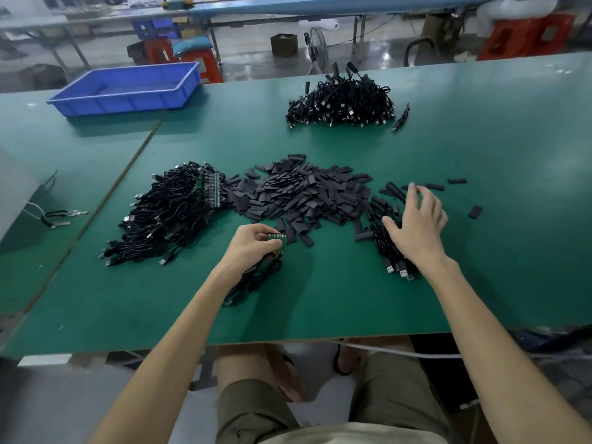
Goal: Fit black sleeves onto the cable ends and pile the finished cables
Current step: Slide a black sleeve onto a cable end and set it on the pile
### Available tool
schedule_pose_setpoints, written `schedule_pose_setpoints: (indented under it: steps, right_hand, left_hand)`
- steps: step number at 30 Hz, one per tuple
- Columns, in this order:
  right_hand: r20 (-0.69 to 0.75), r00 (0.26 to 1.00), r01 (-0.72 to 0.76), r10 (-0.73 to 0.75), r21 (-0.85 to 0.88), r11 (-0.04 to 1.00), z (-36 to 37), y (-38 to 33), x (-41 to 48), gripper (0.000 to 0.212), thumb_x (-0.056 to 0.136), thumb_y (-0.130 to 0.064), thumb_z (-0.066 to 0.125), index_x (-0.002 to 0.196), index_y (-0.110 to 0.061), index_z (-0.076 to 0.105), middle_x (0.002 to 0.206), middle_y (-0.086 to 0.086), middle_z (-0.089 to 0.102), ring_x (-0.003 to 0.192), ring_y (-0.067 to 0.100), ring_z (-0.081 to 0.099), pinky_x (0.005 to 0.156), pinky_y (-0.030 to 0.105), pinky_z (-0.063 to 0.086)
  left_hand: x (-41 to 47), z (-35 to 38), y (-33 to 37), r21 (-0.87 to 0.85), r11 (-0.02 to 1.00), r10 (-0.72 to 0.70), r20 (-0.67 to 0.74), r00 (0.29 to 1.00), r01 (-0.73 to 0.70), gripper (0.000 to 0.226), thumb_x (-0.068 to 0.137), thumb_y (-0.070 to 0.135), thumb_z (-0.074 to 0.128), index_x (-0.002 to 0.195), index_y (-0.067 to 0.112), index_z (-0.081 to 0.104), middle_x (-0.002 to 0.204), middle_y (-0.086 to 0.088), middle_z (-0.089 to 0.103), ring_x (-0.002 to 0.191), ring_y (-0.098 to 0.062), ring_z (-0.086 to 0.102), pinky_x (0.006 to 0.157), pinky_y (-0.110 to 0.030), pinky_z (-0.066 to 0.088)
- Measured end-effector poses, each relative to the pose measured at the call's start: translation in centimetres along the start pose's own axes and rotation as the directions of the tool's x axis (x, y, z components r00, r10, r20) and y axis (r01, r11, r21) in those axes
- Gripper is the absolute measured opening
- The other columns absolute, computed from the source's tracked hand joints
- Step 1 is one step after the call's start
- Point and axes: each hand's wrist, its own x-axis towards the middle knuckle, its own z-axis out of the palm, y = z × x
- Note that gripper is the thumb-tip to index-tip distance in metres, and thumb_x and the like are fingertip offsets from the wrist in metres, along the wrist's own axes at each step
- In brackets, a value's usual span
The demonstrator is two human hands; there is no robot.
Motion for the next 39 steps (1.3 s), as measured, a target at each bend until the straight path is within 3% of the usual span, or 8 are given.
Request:
schedule_pose_setpoints:
  steps: [6,10,13,19,30,33,36,39]
  right_hand:
    - [-0.192,0.946,0.274,-0.261,0.039,0.961,0.5,-3.9,-2.7,0.070,0.097,-0.031,0.066,0.155,-0.006,0.035,0.150,0.014,0.039,0.143,0.028,0.034,0.123,0.048,0.019]
    - [0.184,0.934,0.163,-0.307,0.546,0.822,2.1,-8.5,-5.9,0.043,0.098,-0.033,0.067,0.136,-0.015,0.057,0.124,-0.002,0.060,0.106,0.005,0.060,0.098,0.029,0.052]
    - [0.320,0.911,-0.026,-0.262,0.676,0.736,3.7,-10.3,-7.2,0.027,0.097,-0.026,0.072,0.119,-0.012,0.067,0.108,0.001,0.071,0.097,0.015,0.071,0.082,0.035,0.062]
    - [0.346,0.927,-0.150,-0.142,0.693,0.705,4.7,-10.8,-7.7,0.011,0.090,-0.016,0.079,0.092,-0.017,0.068,0.084,0.001,0.074,0.069,0.014,0.068,0.071,0.037,0.063]
    - [0.282,0.956,-0.159,-0.084,0.735,0.660,5.6,-10.3,-8.2,0.011,0.093,-0.021,0.078,0.094,-0.015,0.069,0.086,0.003,0.073,0.080,0.018,0.070,0.080,0.042,0.061]
    - [0.275,0.958,-0.151,-0.079,0.723,0.674,5.7,-10.3,-8.2,0.012,0.092,-0.020,0.079,0.094,-0.011,0.070,0.086,0.006,0.074,0.079,0.020,0.070,0.079,0.041,0.061]
    - [0.260,0.964,-0.147,-0.063,0.712,0.687,6.0,-10.3,-8.3,0.012,0.092,-0.018,0.078,0.094,-0.009,0.070,0.085,0.005,0.074,0.079,0.020,0.071,0.074,0.033,0.060]
    - [0.210,0.977,-0.127,-0.032,0.698,0.705,6.5,-10.5,-8.9,0.009,0.092,-0.015,0.075,0.089,-0.013,0.067,0.080,-0.002,0.069,0.068,0.002,0.062,0.062,0.013,0.048]
  left_hand:
    - [-0.5,0.6,0.7,-0.148,0.989,0.016,0.073,0.997,-0.005,0.016,0.087,0.013,0.078,0.101,0.012,0.073,0.088,-0.006,0.078,0.077,-0.020,0.077,0.066,-0.019,0.057]
    - [-0.6,1.5,1.3,-0.172,0.985,0.049,0.113,0.992,-0.029,0.014,0.087,0.010,0.077,0.100,0.007,0.073,0.088,-0.008,0.078,0.079,-0.024,0.076,0.074,-0.029,0.062]
    - [-0.7,1.9,1.3,-0.145,0.988,0.067,0.128,0.990,-0.048,0.012,0.087,0.010,0.077,0.098,0.008,0.075,0.086,-0.011,0.078,0.076,-0.022,0.075,0.075,-0.030,0.062]
    - [-0.9,2.3,1.1,-0.010,0.999,0.045,0.064,0.997,-0.044,0.009,0.083,0.017,0.081,0.091,0.016,0.077,0.075,-0.002,0.077,0.064,-0.009,0.069,0.063,-0.024,0.052]
    - [-1.5,2.7,1.5,0.044,0.997,0.064,0.022,0.998,-0.065,0.008,0.079,0.022,0.083,0.085,0.024,0.079,0.076,0.001,0.076,0.076,-0.020,0.073,0.072,-0.036,0.057]
    - [-1.5,3.0,1.5,0.099,0.993,0.059,-0.006,0.998,-0.058,0.007,0.078,0.025,0.085,0.084,0.025,0.080,0.073,0.004,0.076,0.070,-0.011,0.070,0.068,-0.030,0.057]
    - [-1.4,3.4,1.4,0.117,0.991,0.066,-0.043,0.997,-0.061,0.008,0.079,0.022,0.085,0.081,0.027,0.078,0.067,0.009,0.074,0.059,0.001,0.066,0.056,-0.015,0.049]
    - [-1.5,4.1,1.2,0.176,0.979,0.117,-0.093,0.989,-0.099,0.010,0.079,0.017,0.083,0.081,0.025,0.077,0.061,0.014,0.070,0.056,0.006,0.064,0.051,-0.007,0.044]
